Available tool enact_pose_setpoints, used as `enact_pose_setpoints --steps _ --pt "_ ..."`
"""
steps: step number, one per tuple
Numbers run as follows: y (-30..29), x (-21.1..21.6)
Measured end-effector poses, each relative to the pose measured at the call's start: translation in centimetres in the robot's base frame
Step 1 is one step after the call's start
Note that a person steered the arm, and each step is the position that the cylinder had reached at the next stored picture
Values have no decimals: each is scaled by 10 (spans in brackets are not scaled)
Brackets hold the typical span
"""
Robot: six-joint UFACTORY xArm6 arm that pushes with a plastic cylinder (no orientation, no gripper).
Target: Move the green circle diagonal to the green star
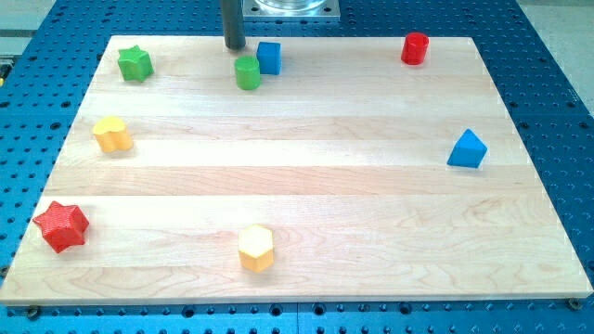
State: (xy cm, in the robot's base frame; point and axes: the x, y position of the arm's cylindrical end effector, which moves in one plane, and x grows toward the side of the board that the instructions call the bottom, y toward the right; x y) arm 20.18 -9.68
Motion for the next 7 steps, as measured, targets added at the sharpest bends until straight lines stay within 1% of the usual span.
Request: enact_pose_setpoints --steps 7 --pt "-3 11"
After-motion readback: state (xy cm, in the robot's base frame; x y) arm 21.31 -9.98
